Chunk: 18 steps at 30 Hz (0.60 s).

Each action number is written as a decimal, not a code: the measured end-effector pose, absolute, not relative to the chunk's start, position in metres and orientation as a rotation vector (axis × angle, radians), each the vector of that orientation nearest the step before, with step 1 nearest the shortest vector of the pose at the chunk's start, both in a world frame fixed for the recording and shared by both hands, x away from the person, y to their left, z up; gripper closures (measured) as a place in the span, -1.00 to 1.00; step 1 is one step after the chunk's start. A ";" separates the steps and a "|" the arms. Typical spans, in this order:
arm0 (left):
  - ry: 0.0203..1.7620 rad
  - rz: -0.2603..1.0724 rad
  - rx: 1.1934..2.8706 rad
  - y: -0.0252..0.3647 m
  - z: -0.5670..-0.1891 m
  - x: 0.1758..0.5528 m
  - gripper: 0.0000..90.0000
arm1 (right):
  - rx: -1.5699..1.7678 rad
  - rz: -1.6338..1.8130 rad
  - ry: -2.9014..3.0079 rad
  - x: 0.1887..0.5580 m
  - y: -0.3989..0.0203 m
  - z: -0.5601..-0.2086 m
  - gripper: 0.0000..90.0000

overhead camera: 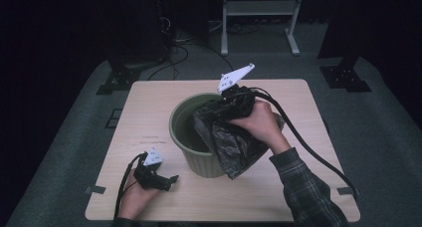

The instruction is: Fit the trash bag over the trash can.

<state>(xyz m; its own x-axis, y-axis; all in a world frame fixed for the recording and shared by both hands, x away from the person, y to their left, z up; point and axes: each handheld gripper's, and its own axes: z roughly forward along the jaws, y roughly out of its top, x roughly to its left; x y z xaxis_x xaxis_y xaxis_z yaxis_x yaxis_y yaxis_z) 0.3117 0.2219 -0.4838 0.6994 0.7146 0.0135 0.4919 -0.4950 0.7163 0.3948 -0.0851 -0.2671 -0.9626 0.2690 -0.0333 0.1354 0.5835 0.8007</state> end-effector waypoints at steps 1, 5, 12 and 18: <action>0.916 0.404 2.196 0.222 -0.484 0.312 -1.00 | 0.340 1.303 2.663 0.395 -0.086 -0.266 0.28; 0.916 0.404 2.196 0.222 -0.484 0.312 -1.00 | 0.363 1.274 2.633 0.392 -0.093 -0.260 0.02; 0.917 0.404 2.196 0.222 -0.484 0.312 -1.00 | 0.432 1.382 2.561 0.391 -0.121 -0.251 -0.11; 0.917 0.404 2.196 0.222 -0.484 0.312 -1.00 | 0.463 1.416 2.506 0.383 -0.148 -0.248 -0.10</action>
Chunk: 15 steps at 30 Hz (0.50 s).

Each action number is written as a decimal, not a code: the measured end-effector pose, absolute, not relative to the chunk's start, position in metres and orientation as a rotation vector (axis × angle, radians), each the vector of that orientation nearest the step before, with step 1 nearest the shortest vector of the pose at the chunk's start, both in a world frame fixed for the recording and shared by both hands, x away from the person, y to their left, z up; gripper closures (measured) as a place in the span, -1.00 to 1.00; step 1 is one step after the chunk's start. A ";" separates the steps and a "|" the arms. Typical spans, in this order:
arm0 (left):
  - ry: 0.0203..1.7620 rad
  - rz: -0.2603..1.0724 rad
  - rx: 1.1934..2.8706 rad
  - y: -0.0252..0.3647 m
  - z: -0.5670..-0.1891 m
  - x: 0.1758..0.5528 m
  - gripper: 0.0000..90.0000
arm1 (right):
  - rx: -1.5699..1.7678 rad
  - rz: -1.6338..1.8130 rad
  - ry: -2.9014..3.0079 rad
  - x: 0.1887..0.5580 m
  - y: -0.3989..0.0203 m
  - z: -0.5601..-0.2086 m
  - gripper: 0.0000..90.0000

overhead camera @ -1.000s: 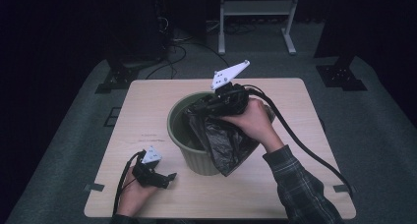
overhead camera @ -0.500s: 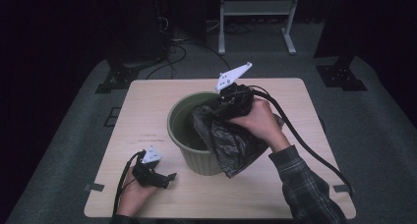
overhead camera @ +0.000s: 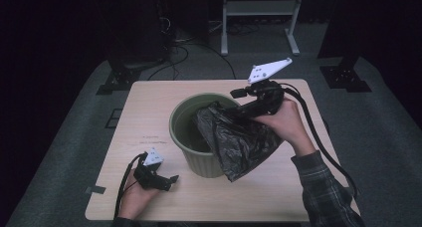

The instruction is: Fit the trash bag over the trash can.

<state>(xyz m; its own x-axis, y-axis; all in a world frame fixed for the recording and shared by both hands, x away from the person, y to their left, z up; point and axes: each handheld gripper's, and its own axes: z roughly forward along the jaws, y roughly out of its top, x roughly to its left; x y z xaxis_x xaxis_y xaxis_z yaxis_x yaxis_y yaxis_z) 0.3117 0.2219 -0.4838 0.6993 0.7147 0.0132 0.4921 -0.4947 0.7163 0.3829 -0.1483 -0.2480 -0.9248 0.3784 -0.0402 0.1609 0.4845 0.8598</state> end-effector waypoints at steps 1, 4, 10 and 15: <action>0.916 0.404 2.196 0.222 -0.484 0.312 -1.00 | 0.474 1.432 2.499 0.381 -0.155 -0.248 -0.09; 0.916 0.404 2.196 0.222 -0.484 0.312 -1.00 | 0.491 1.439 2.478 0.376 -0.167 -0.247 -0.09; 0.916 0.404 2.197 0.222 -0.484 0.312 -1.00 | 0.562 1.450 2.455 0.372 -0.194 -0.255 -0.08; 0.916 0.403 2.197 0.222 -0.484 0.312 -1.00 | 0.619 1.466 2.428 0.370 -0.215 -0.264 -0.07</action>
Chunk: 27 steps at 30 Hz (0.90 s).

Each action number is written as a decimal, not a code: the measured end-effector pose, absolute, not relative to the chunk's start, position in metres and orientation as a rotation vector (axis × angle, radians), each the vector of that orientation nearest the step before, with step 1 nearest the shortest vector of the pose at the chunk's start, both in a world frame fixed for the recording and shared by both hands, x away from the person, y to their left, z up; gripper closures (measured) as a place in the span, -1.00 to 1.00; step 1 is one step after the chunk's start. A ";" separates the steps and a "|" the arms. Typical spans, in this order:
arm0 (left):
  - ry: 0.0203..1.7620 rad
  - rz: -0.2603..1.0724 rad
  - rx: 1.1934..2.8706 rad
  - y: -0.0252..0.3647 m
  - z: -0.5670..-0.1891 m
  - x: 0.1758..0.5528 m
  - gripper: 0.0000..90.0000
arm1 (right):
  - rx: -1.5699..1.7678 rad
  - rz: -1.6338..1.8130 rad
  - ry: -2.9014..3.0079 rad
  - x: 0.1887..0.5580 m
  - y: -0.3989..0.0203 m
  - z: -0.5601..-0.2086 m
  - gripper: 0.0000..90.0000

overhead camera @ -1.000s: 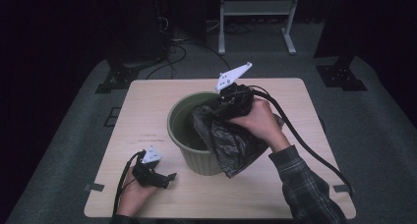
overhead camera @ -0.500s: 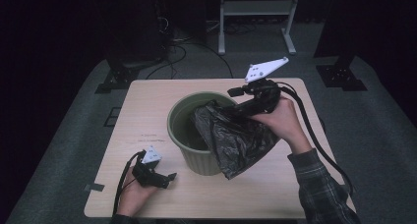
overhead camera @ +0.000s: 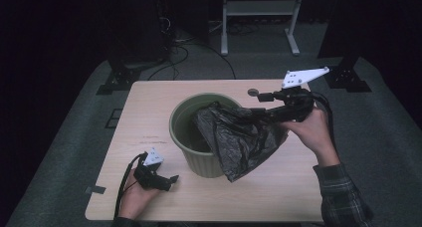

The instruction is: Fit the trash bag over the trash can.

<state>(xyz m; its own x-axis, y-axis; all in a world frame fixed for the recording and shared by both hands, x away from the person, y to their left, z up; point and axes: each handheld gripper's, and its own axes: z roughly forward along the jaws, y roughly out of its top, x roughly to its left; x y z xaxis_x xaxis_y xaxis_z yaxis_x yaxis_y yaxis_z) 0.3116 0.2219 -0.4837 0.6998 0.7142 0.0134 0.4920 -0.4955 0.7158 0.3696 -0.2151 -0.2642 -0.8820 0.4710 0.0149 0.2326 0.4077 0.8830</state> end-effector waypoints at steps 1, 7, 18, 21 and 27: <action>0.916 0.403 2.197 0.222 -0.484 0.312 -1.00 | 0.631 1.470 2.424 0.368 -0.219 -0.266 -0.07; 0.916 0.404 2.197 0.222 -0.484 0.312 -1.00 | 0.702 1.498 2.404 0.361 -0.243 -0.281 -0.05; 0.918 0.403 2.199 0.222 -0.483 0.312 -1.00 | 0.799 1.521 2.393 0.346 -0.271 -0.306 0.06; 0.919 0.404 2.198 0.222 -0.484 0.312 -1.00 | 0.816 1.524 2.389 0.343 -0.276 -0.311 0.23; 0.921 0.405 2.197 0.222 -0.483 0.312 -1.00 | 0.797 1.516 2.383 0.341 -0.279 -0.315 0.91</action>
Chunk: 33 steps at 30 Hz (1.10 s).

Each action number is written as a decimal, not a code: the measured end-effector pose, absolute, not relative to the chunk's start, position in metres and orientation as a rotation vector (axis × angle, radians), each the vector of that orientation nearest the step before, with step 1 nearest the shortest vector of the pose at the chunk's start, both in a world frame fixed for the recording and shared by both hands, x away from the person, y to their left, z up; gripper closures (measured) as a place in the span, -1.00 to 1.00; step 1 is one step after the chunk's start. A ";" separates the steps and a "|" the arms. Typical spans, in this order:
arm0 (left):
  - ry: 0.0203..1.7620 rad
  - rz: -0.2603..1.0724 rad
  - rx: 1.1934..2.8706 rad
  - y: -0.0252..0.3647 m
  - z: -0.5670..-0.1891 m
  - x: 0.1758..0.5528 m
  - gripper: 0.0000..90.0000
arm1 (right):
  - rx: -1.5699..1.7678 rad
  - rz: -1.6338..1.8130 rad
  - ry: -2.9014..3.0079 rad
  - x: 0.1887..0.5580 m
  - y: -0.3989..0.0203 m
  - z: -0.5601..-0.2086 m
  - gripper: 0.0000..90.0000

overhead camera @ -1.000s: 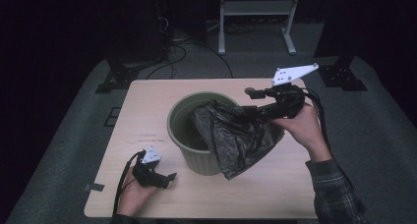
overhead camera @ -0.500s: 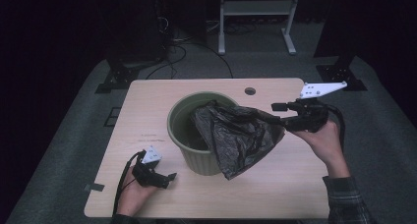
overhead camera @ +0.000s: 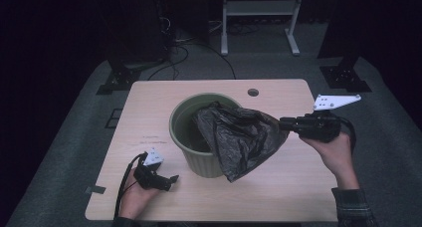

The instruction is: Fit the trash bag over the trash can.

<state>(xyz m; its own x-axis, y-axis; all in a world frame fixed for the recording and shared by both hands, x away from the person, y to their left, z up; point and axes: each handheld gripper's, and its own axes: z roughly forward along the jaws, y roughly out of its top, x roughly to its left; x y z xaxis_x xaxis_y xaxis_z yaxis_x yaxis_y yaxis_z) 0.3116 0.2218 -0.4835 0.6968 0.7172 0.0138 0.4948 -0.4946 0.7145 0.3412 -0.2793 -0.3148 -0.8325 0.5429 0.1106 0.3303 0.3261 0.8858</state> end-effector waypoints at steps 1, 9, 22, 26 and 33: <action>0.921 0.405 2.198 0.222 -0.483 0.312 -1.00 | 0.790 1.512 2.387 0.341 -0.278 -0.315 0.97; 0.920 0.406 2.196 0.222 -0.483 0.312 -1.00 | 0.770 1.501 2.370 0.347 -0.272 -0.309 1.00; 0.916 0.408 2.196 0.222 -0.484 0.313 -1.00 | 0.594 1.543 2.421 0.384 -0.206 -0.269 1.00; 0.915 0.407 2.196 0.222 -0.484 0.313 -1.00 | 0.536 1.532 2.454 0.393 -0.176 -0.258 1.00; 0.909 0.413 2.202 0.223 -0.483 0.312 -1.00 | 0.416 1.518 2.498 0.393 -0.131 -0.249 1.00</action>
<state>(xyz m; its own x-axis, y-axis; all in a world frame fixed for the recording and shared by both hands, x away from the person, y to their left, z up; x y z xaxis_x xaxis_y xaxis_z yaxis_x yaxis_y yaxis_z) 0.3120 0.2225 -0.4830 0.7019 0.7119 0.0231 0.4859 -0.5023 0.7153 0.3927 -0.1312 -0.2494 -0.9427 0.3333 -0.0154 0.1398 0.4364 0.8888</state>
